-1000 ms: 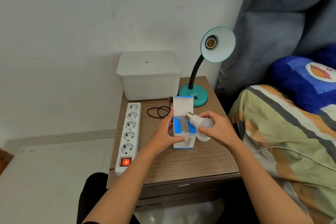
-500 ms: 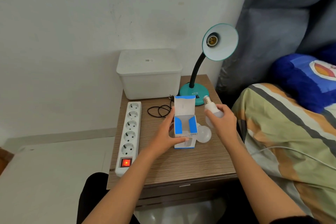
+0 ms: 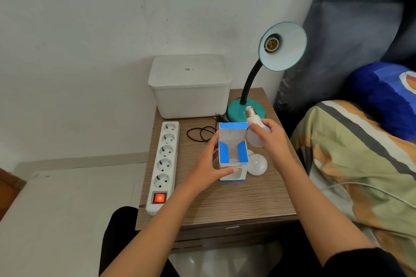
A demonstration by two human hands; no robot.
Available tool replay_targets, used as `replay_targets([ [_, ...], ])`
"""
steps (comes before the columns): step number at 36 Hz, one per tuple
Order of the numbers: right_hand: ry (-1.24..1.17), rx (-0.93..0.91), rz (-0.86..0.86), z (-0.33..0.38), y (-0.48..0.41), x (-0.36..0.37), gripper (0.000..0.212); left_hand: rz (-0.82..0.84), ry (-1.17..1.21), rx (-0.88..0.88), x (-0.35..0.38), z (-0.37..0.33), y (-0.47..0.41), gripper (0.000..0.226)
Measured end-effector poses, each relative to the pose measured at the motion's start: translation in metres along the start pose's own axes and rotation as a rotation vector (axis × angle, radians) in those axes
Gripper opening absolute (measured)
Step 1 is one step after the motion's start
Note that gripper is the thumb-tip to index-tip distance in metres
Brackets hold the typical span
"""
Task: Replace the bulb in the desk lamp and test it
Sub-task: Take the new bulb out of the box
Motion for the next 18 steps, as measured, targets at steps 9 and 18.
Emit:
replay_targets([
  [9, 0.027, 0.01, 0.086, -0.012, 0.016, -0.012, 0.028, -0.073, -0.087, 0.035, 0.001, -0.001, 0.006, 0.091],
  [18, 0.143, -0.086, 0.117, -0.012, 0.027, -0.015, 0.034, -0.114, -0.154, 0.158, 0.006, -0.008, 0.014, 0.079],
])
Point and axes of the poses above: each hand's wrist, its own y-axis away from the middle knuckle, its own x-axis out of the palm, z = x × y, the point moved 5 cm from there along -y, towards the middle knuckle, and after that the axes turned 11 degrees about -z, right-handed, at the moved point
